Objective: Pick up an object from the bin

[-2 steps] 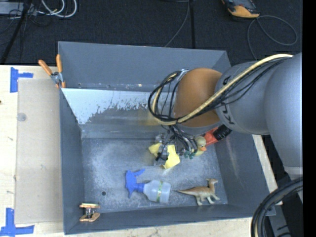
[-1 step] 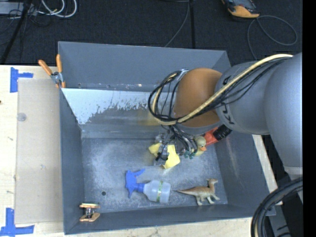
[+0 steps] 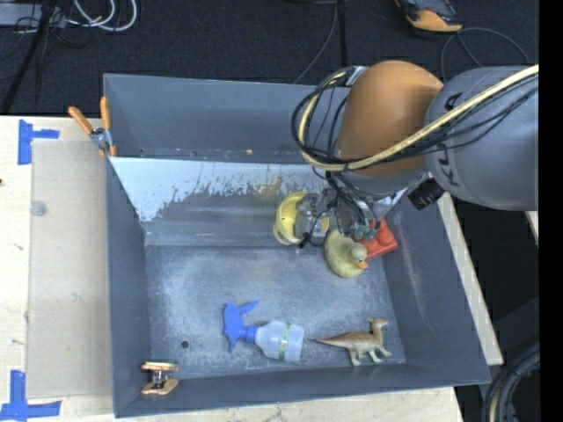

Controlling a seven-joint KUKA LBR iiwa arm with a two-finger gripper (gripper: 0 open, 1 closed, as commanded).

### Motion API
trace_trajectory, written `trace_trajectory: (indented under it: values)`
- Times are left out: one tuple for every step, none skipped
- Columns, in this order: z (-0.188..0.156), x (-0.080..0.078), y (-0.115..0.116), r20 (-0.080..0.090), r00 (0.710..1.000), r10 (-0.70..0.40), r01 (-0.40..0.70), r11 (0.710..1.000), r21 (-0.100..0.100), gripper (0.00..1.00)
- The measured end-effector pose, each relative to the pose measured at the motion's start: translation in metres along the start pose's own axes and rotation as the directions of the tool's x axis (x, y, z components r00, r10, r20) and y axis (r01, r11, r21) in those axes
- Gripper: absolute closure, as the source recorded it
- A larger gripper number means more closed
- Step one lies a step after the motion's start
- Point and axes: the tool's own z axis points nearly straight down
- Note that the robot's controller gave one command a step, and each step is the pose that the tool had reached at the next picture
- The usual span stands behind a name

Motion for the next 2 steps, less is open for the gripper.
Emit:
trace_trajectory:
  values:
    - [0.000,0.000,0.000,0.000,1.000,0.000,0.000,1.000,0.000,1.00]
    - [-0.048,0.000,-0.011,-0.007,1.000,0.010,-0.010,1.000,0.000,1.00]
